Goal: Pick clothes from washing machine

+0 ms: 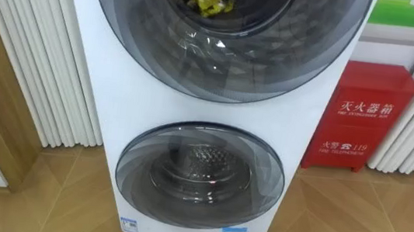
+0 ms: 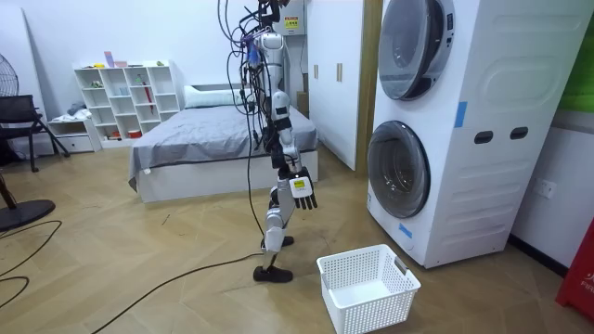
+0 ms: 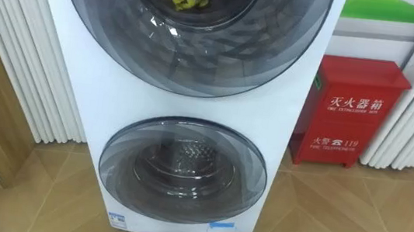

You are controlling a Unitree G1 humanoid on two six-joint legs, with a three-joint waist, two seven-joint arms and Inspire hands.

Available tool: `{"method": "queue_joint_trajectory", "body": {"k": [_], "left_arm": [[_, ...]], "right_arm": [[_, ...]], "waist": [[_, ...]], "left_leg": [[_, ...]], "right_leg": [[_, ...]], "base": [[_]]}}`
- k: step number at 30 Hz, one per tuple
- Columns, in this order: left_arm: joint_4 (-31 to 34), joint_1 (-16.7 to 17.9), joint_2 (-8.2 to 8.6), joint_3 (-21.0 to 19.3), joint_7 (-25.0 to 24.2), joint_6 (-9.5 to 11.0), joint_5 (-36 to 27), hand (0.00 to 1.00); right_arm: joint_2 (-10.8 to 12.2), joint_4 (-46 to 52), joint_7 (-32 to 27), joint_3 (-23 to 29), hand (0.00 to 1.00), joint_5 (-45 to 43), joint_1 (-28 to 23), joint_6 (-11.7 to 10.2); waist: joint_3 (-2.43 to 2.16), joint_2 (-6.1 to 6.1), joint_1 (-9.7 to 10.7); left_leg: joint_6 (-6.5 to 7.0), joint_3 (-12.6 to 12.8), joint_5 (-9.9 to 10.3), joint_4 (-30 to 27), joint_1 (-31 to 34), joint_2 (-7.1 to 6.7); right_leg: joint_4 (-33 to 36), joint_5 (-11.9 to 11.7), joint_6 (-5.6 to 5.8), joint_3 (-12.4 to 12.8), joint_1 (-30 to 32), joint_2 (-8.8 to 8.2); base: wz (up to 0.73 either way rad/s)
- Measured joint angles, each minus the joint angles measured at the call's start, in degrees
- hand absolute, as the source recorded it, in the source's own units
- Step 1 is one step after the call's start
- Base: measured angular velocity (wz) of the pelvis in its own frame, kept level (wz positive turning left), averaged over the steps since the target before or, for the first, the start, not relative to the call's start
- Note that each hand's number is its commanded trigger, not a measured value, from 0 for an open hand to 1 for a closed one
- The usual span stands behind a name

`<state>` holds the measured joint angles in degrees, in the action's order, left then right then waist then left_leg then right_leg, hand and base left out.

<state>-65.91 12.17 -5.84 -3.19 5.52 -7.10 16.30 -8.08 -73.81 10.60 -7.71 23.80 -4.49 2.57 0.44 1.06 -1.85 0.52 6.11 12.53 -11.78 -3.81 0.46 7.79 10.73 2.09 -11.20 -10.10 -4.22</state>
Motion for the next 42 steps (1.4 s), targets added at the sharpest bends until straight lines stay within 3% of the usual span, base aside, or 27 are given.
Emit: {"method": "queue_joint_trajectory", "body": {"k": [18,21,22,24,26,30,32,34,37,39,40,42], "left_arm": [[-1.5,-0.2,0.50,0.2,-2.3,-0.5,-1.0,0.00],[-1.4,-0.4,0.49,0.1,-2.4,-0.5,-1.1,0.00],[-1.2,-0.4,0.48,0.1,-2.6,-0.3,-1.1,0.00],[-0.5,-0.6,0.37,-0.2,-3.1,0.2,-1.1,0.00],[-0.5,-1.4,-0.22,-0.1,-3.8,0.4,-1.1,0.00],[-0.5,-1.8,-1.47,-0.9,-4.5,0.9,-0.7,0.00],[-0.2,-1.9,-2.71,-1.2,-4.9,0.9,-1.0,0.00],[0.3,-1.9,-3.44,-1.1,-4.9,0.7,-1.0,0.00],[0.3,-2.1,-3.81,-1.2,-4.9,-0.4,-0.7,0.00],[0.9,-2.0,-3.82,-1.2,-4.9,-0.9,-0.4,0.00],[1.6,-1.9,-3.81,-1.2,-4.9,-1.4,-0.4,0.00],[2.2,-1.5,-3.81,-1.3,-5.0,-1.7,-0.4,0.00]], "right_arm": [[0.1,-0.1,-0.2,0.0,0.00,1.2,0.1,0.1],[0.0,0.6,-0.8,0.0,0.00,2.4,0.6,0.9],[-0.1,2.9,-1.5,0.1,0.00,2.6,0.6,1.8],[-1.0,13.5,-3.1,2.1,0.00,1.9,0.7,3.2],[-1.3,19.7,-4.4,4.6,0.00,1.5,2.4,2.8],[-3.2,34.0,-5.5,5.5,0.00,0.6,6.8,2.4],[-3.9,41.2,-6.9,6.7,0.00,1.1,10.1,1.6],[-4.8,46.2,-7.8,6.7,0.00,0.8,11.7,1.6],[-5.7,51.6,-9.4,6.8,0.00,-0.3,15.2,2.2],[-6.7,52.7,-10.0,6.9,0.00,0.6,17.9,2.2],[-7.6,52.8,-10.6,6.9,0.00,0.7,19.7,2.3],[-8.9,52.8,-11.8,6.9,0.00,1.2,24.0,2.5]], "waist": [[0.22,0.00,0.0],[0.23,0.13,-0.1],[0.12,0.51,0.0],[0.41,0.59,0.4],[0.52,0.90,0.4],[0.23,1.35,0.1],[-0.05,2.39,-0.1],[0.03,3.00,-0.4],[-0.32,3.85,-0.2],[-0.29,3.79,-0.2],[-0.51,4.10,-0.4],[-0.40,3.68,-1.1]], "left_leg": [[0.00,-0.2,0.0,-0.5,0.0,0.01],[0.01,-0.2,0.0,-0.9,0.0,0.03],[0.01,-0.2,0.0,-1.0,0.1,0.03],[0.08,0.0,0.1,-1.3,1.1,0.02],[0.09,0.0,0.1,-1.8,1.7,0.02],[0.10,0.0,0.0,-1.9,1.2,0.02],[0.10,-0.2,0.0,-2.2,1.1,0.01],[0.10,-0.5,0.0,-2.2,1.3,0.00],[0.13,-1.1,0.0,-2.1,1.4,-0.19],[0.15,-1.4,0.0,-2.1,1.4,-0.34],[0.15,-1.4,0.0,-2.0,1.4,-0.36],[0.16,-1.5,0.0,-1.9,1.5,-0.35]], "right_leg": [[0.0,0.0,0.01,-0.1,-0.8,-0.01],[0.0,0.0,0.01,-0.4,-0.9,-0.03],[0.0,0.0,0.00,-0.4,-0.8,-0.05],[0.1,0.0,0.01,-0.3,-0.1,-0.10],[0.1,0.0,0.00,-0.4,0.2,-0.11],[0.1,0.0,0.00,-0.1,0.1,-0.10],[0.1,0.0,0.00,-0.2,0.2,-0.09],[0.4,0.0,0.00,-0.5,0.2,-0.09],[0.9,0.0,0.00,-1.0,0.2,-0.20],[0.9,0.0,0.03,-1.7,0.1,-0.32],[1.0,0.0,0.03,-1.7,0.2,-0.33],[0.9,0.0,0.03,-1.7,0.2,-0.33]], "base": [[0.00],[0.00],[0.00],[-0.05],[0.00],[0.00],[0.05],[0.09],[0.11],[0.12],[0.04],[0.00]]}}
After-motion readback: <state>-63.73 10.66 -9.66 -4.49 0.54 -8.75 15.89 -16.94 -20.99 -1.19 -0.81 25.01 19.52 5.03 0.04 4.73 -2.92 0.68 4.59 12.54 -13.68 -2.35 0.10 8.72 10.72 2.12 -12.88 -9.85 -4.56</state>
